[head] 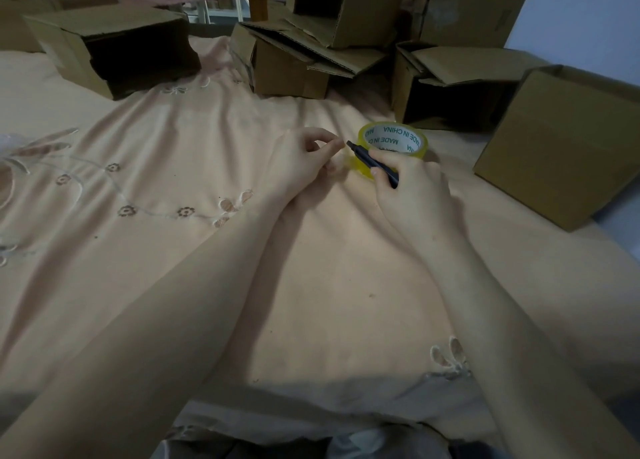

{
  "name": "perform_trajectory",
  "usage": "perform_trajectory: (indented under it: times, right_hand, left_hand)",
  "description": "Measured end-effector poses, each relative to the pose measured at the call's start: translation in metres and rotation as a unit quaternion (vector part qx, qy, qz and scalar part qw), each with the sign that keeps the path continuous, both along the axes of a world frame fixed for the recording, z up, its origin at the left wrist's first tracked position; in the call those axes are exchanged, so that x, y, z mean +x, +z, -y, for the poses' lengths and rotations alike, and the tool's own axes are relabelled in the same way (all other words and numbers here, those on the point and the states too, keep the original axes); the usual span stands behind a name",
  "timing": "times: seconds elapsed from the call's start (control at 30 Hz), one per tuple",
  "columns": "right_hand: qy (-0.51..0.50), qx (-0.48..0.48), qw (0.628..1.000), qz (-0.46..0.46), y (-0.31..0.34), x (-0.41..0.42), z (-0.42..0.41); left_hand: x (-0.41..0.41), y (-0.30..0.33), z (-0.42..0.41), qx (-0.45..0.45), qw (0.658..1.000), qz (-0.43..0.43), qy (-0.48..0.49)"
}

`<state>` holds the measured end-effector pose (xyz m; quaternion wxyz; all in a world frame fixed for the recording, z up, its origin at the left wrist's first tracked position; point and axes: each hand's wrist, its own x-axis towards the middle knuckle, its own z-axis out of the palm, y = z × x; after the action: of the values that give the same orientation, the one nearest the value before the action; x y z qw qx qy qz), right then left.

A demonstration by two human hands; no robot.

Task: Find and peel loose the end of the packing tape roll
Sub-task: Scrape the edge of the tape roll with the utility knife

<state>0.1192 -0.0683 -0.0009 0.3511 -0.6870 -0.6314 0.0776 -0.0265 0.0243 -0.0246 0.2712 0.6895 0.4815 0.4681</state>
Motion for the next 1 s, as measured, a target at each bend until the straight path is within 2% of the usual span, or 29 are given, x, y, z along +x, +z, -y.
perform_trajectory:
  times: [0.13, 0.33, 0.57, 1.0]
  right_hand:
    - [0.000, -0.013, 1.000, 0.003, 0.002, 0.000, 0.003]
    - [0.000, -0.020, 1.000, 0.001, 0.001, -0.001, 0.001]
    - [0.005, -0.029, 1.000, -0.002, 0.000, -0.001, 0.000]
    - [0.008, -0.044, 0.999, 0.015, -0.003, 0.001, -0.001]
  left_hand:
    - [-0.001, -0.002, -0.003, -0.009, 1.000, 0.023, 0.000]
    - [-0.003, -0.001, -0.003, -0.008, 1.000, 0.009, 0.005]
    - [-0.012, 0.005, -0.005, -0.121, 0.992, 0.013, -0.025]
    - [-0.012, 0.011, 0.001, -0.142, 0.988, 0.052, -0.033]
